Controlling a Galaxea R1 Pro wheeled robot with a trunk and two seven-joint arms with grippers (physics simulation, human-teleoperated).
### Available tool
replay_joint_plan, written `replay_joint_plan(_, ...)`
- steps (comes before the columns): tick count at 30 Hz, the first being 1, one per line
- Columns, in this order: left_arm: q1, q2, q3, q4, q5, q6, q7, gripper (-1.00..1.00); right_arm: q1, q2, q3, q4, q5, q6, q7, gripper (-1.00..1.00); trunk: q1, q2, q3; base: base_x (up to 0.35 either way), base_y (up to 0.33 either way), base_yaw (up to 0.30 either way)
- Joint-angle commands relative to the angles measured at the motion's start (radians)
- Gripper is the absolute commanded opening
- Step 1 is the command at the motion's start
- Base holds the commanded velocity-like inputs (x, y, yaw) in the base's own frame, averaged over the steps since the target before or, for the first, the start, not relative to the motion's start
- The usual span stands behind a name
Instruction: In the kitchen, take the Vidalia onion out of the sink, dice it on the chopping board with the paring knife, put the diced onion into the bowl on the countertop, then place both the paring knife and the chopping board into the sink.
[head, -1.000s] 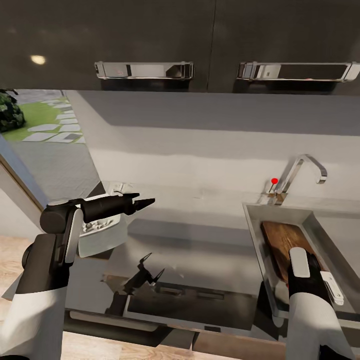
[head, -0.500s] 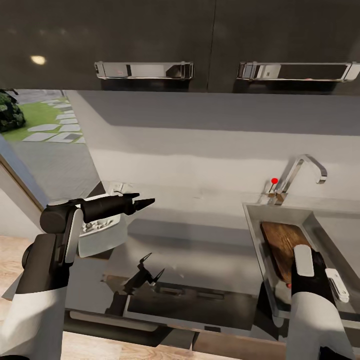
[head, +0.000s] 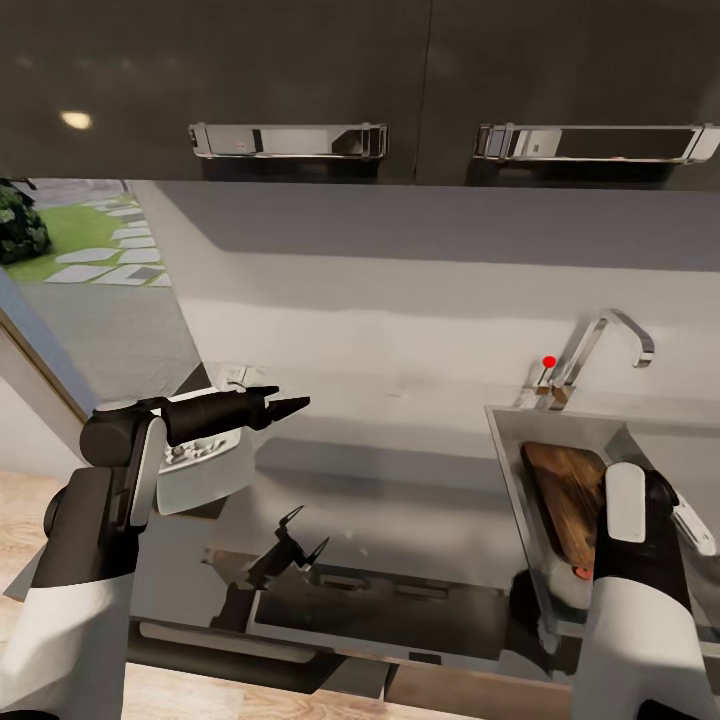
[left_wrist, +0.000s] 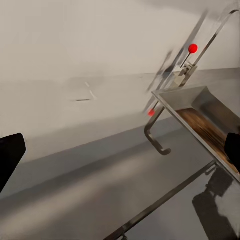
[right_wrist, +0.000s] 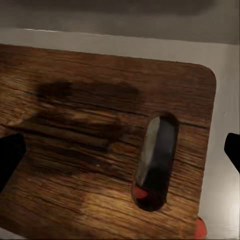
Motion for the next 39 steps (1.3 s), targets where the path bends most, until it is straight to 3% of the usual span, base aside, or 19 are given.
replay_joint_plan(1,-0.001,0.0,0.001,0.0,0.002,0.008,-0.002,1.0,-0.001,0.001,0.021,-0.016,-0.002,0.037,-0.003,1.0,0.0,-0.001,-0.001,0.0,0.0,0.0)
replay_joint_plan(2,-0.001,0.0,0.001,0.0,0.002,0.008,-0.002,1.0,-0.001,0.001,0.034,-0.022,-0.002,0.05,-0.003,1.0,0.0,-0.001,-0.001,0.0,0.0,0.0)
replay_joint_plan(6,-0.001,0.0,0.001,0.0,0.002,0.008,-0.002,1.0,-0.001,0.001,0.153,-0.051,-0.005,0.127,-0.001,1.0,0.0,-0.001,-0.001,0.0,0.0,0.0)
replay_joint_plan(9,-0.001,0.0,0.001,0.0,0.002,0.008,-0.002,1.0,-0.001,0.001,0.281,-0.069,-0.007,0.147,0.004,1.0,0.0,-0.001,-0.001,0.0,0.0,0.0)
replay_joint_plan(10,-0.001,0.0,0.001,0.0,0.002,0.008,-0.002,1.0,-0.002,0.001,0.361,-0.084,-0.008,0.155,0.02,1.0,0.0,-0.001,-0.001,0.0,0.0,0.0)
replay_joint_plan(12,-0.001,0.0,0.001,0.0,0.002,0.008,-0.002,1.0,-0.001,0.0,0.427,-0.104,-0.008,0.172,0.047,1.0,0.0,-0.001,-0.001,0.0,0.0,0.0)
replay_joint_plan(15,-0.001,0.0,0.001,0.0,0.002,0.008,-0.002,1.0,-0.001,0.0,0.478,-0.122,-0.008,0.228,0.124,1.0,0.0,-0.001,-0.001,0.0,0.0,0.0)
replay_joint_plan(17,-0.001,0.0,0.001,0.0,0.002,0.008,-0.002,1.0,-0.001,-0.002,0.49,-0.127,-0.008,0.271,0.199,1.0,0.0,-0.001,-0.001,0.0,0.0,0.0)
replay_joint_plan(19,-0.001,0.0,0.001,0.0,0.002,0.008,-0.002,1.0,0.0,-0.018,0.497,-0.13,-0.007,0.318,0.341,1.0,0.0,-0.001,-0.001,0.0,0.0,0.0)
replay_joint_plan(21,-0.001,0.0,0.001,0.0,0.002,0.008,-0.002,1.0,0.002,-0.074,0.501,-0.132,-0.005,0.342,0.51,1.0,0.0,-0.001,-0.001,0.0,0.0,0.0)
replay_joint_plan(22,-0.001,0.0,0.001,0.0,0.002,0.008,-0.002,1.0,0.003,-0.092,0.502,-0.133,-0.005,0.345,0.55,1.0,0.0,-0.001,-0.001,0.0,0.0,0.0)
replay_joint_plan(23,-0.001,0.0,0.001,0.0,0.002,0.008,-0.002,1.0,0.005,-0.128,0.503,-0.133,-0.004,0.35,0.626,1.0,0.0,-0.001,-0.001,0.0,0.0,0.0)
replay_joint_plan(24,-0.001,0.0,0.0,0.0,0.002,0.007,-0.001,1.0,0.019,-0.211,0.504,-0.134,-0.001,0.356,0.837,1.0,0.0,-0.001,-0.001,-0.089,0.079,0.0)
replay_joint_plan(25,-0.001,0.0,0.0,0.0,0.002,0.007,-0.001,1.0,0.024,-0.229,0.504,-0.134,0.002,0.356,0.897,1.0,0.0,-0.001,-0.001,-0.125,0.116,0.0)
replay_joint_plan(32,-0.001,0.0,-0.001,0.0,0.002,0.007,-0.002,1.0,0.034,-0.3,0.528,-0.134,0.037,0.354,1.165,1.0,0.0,-0.001,-0.001,-0.195,0.193,0.0)
replay_joint_plan(39,-0.001,-0.001,-0.001,0.0,0.001,0.008,-0.002,1.0,0.035,-0.372,0.536,-0.144,0.049,0.351,1.248,1.0,0.0,-0.001,-0.001,-0.235,0.229,0.0)
